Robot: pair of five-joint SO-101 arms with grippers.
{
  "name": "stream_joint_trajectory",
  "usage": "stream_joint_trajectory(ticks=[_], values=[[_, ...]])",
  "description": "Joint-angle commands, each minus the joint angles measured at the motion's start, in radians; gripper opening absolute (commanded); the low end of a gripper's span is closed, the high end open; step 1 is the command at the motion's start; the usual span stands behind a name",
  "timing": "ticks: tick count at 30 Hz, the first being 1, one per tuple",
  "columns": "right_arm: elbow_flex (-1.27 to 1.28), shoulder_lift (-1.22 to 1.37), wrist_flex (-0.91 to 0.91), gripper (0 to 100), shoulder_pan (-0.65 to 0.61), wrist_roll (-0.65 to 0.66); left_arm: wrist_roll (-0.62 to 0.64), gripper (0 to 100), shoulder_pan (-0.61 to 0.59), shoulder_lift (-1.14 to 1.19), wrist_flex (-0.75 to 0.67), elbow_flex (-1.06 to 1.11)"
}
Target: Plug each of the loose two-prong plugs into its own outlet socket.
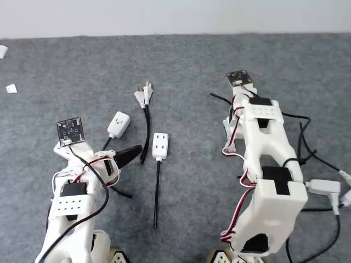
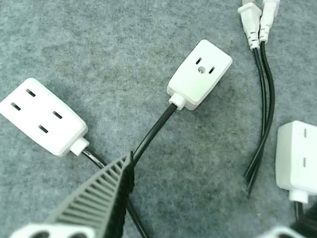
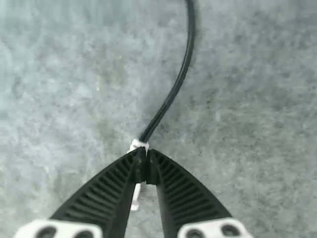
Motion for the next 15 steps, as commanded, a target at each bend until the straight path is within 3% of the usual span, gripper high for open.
stream_joint_trajectory(ticks=[1,5,15], values=[[-0.063,-0.008,0.01,3.5,-0.01,-0.066,-0.009,51,-0.009,-0.021,-0.02,-0.022],[-0.061,-0.008,0.01,8.1,-0.004,-0.092,-0.009,51,-0.009,-0.021,-0.02,-0.022],[-0.071,0.039,0.042,7.9,-0.005,-0.041,-0.009,51,-0.009,-0.021,-0.02,-0.022]])
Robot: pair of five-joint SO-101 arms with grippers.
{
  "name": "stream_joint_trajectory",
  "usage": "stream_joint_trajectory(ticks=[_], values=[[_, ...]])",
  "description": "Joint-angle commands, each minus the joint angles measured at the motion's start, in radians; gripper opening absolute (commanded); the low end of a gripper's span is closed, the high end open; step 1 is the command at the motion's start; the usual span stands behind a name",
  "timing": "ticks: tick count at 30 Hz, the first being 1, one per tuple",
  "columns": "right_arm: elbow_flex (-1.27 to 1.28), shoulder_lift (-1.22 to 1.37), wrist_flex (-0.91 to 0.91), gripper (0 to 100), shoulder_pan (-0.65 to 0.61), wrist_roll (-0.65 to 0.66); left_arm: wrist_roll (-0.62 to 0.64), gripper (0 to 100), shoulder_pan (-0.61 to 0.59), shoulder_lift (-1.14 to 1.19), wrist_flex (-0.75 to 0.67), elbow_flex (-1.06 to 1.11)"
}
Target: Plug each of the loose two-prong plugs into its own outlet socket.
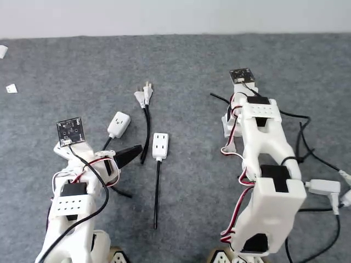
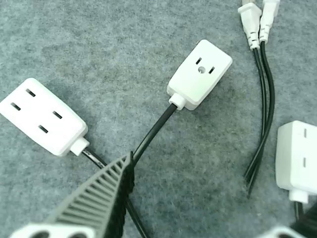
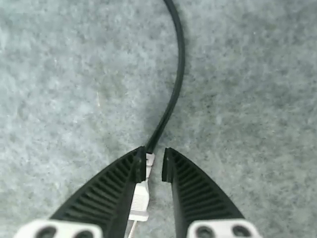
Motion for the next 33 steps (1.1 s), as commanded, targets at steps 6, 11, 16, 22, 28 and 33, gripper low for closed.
stream_joint_trajectory(ticks=[6,11,16,22,28,33], values=[[-0.198,0.105,0.163,8.2,0.001,0.021,-0.009,51,-0.009,-0.021,-0.02,-0.022],[-0.318,0.193,0.275,8.3,-0.005,0.021,-0.009,51,-0.009,-0.021,-0.02,-0.022],[-0.339,0.214,0.334,8.3,-0.01,0.026,-0.009,51,-0.009,-0.021,-0.02,-0.022],[-0.339,0.213,0.334,8.3,-0.01,0.043,-0.009,51,-0.009,-0.021,-0.02,-0.022],[-0.339,0.209,0.328,8.3,-0.004,0.044,-0.009,51,-0.009,-0.021,-0.02,-0.022],[-0.339,0.209,0.328,8.0,-0.004,0.044,-0.009,51,-0.009,-0.021,-0.02,-0.022]])
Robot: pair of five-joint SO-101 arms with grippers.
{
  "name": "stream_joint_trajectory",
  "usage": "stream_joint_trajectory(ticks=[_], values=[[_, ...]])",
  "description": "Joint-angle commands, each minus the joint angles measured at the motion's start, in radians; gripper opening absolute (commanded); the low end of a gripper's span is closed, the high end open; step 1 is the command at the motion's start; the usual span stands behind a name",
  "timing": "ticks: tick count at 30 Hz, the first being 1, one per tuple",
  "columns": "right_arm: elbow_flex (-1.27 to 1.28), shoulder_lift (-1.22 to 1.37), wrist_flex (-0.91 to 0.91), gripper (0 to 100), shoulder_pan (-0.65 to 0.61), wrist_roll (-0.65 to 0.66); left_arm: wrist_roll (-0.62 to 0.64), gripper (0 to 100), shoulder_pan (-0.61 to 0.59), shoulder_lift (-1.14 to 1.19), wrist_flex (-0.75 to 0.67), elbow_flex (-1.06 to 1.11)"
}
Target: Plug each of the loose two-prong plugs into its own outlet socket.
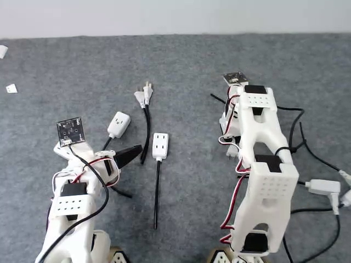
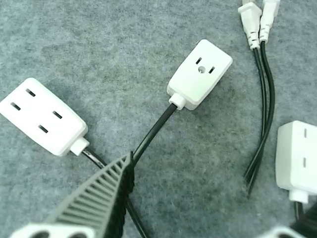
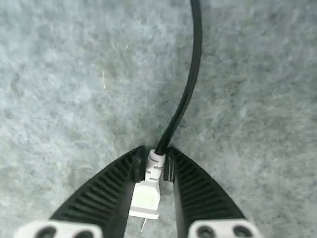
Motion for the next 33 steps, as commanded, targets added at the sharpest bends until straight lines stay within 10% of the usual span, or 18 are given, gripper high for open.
stream_joint_trajectory(ticks=[1,33], values=[[-0.023,-0.005,0.018,8.0,0.004,0.011,-0.009,51,-0.009,-0.021,-0.02,-0.022],[0.681,-0.73,-0.357,0.8,-0.079,0.005,-0.057,51,-0.011,0.037,-0.015,-0.065]])
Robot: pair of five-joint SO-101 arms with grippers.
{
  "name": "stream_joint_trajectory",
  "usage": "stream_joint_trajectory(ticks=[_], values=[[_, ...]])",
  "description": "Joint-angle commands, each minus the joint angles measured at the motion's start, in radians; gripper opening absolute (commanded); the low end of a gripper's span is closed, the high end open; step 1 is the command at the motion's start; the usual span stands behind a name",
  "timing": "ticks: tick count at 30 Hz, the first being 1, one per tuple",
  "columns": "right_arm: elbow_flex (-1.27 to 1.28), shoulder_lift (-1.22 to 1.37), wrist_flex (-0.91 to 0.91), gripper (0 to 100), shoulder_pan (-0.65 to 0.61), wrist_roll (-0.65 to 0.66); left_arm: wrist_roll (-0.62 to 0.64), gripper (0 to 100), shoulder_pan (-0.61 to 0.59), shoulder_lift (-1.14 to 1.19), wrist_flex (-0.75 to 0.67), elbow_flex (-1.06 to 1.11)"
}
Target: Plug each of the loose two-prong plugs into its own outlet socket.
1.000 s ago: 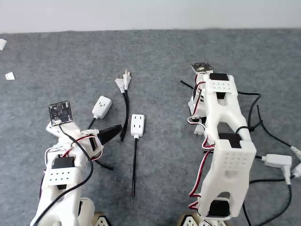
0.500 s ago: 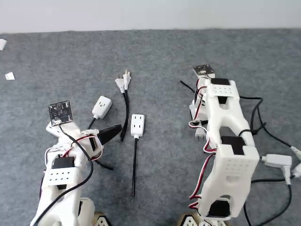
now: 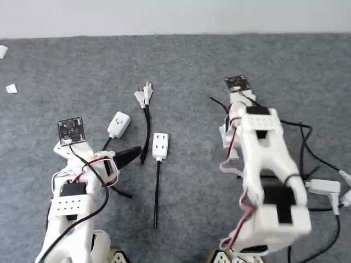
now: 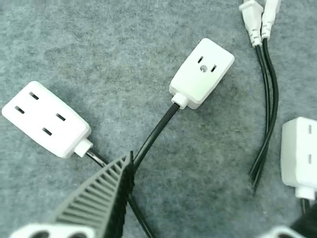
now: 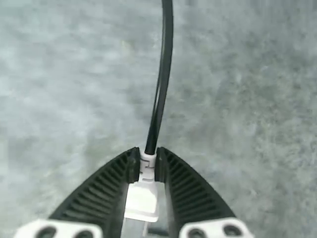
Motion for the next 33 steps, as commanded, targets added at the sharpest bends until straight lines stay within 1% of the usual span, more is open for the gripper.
stream_joint_trajectory(ticks=[1,4,7,8,11,13,17,20,22,24,26,28,33], values=[[0.095,-0.243,-0.03,0.8,-0.058,0.005,-0.011,51,-0.003,0.058,-0.012,-0.085],[0.166,-0.401,-0.025,0.8,-0.101,-0.025,-0.012,51,-0.003,0.175,0.043,-0.173],[0.218,-0.542,-0.024,0.8,-0.159,-0.034,-0.032,51,-0.005,0.276,0.13,-0.262],[0.235,-0.584,-0.024,0.8,-0.183,-0.034,-0.071,51,-0.014,0.302,0.152,-0.285],[0.27,-0.691,-0.024,0.8,-0.26,-0.035,-0.242,51,-0.034,0.345,0.222,-0.338],[0.276,-0.753,-0.024,0.8,-0.305,-0.035,-0.284,51,-0.025,0.348,0.261,-0.348],[0.281,-0.832,-0.024,0.8,-0.407,-0.08,-0.342,51,-0.021,0.347,0.278,-0.348],[0.292,-0.877,-0.025,0.8,-0.479,-0.089,-0.43,51,0.025,0.351,0.321,-0.352],[0.296,-0.906,-0.03,0.8,-0.527,-0.086,-0.5,47,0.057,0.353,0.342,-0.351],[0.31,-0.935,-0.039,0.8,-0.578,-0.084,-0.565,41,0.077,0.353,0.364,-0.351],[0.341,-0.967,-0.062,0.8,-0.636,-0.083,-0.601,35,0.087,0.353,0.379,-0.351],[0.388,-1.0,-0.094,0.8,-0.677,-0.081,-0.605,29,0.087,0.353,0.382,-0.351],[0.482,-1.027,-0.157,0.8,-0.71,-0.063,-0.608,17,0.087,0.351,0.384,-0.344]])
